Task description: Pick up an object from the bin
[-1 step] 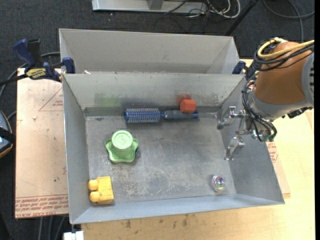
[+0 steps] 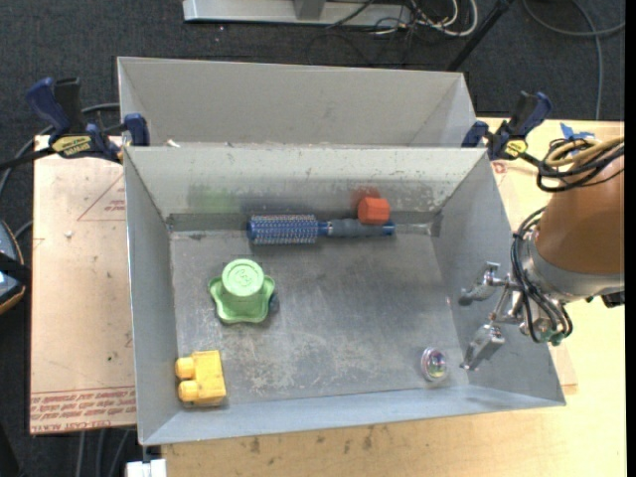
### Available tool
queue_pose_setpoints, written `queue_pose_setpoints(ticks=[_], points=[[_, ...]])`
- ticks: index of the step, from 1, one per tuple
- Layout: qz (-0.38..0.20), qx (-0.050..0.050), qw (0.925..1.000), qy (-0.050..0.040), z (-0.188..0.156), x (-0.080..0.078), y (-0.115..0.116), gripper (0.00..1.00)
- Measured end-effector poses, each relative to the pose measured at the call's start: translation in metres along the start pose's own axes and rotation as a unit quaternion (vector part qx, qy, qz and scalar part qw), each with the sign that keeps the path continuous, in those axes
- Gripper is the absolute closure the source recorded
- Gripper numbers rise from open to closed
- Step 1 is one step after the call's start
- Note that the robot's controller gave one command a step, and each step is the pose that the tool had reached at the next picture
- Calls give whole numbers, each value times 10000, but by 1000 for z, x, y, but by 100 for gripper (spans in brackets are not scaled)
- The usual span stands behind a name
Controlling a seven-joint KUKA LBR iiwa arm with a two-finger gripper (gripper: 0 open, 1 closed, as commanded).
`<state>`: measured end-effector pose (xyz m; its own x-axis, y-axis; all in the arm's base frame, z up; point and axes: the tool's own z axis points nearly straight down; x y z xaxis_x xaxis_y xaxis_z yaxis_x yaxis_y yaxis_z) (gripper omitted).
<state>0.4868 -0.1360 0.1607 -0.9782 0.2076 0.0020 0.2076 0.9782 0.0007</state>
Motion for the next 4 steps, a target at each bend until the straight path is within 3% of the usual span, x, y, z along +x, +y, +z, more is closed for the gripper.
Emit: queue_pose_setpoints(ticks=[1,2,3,4], points=[[-1657,-2,9862,-32,82,-7,-4,0],[-3783,34,9256,-125,82,4,26,0],[-3785,19,9256,-55,83,7,26,100],[-4601,22,8879,-56,-64,10,40,100]])
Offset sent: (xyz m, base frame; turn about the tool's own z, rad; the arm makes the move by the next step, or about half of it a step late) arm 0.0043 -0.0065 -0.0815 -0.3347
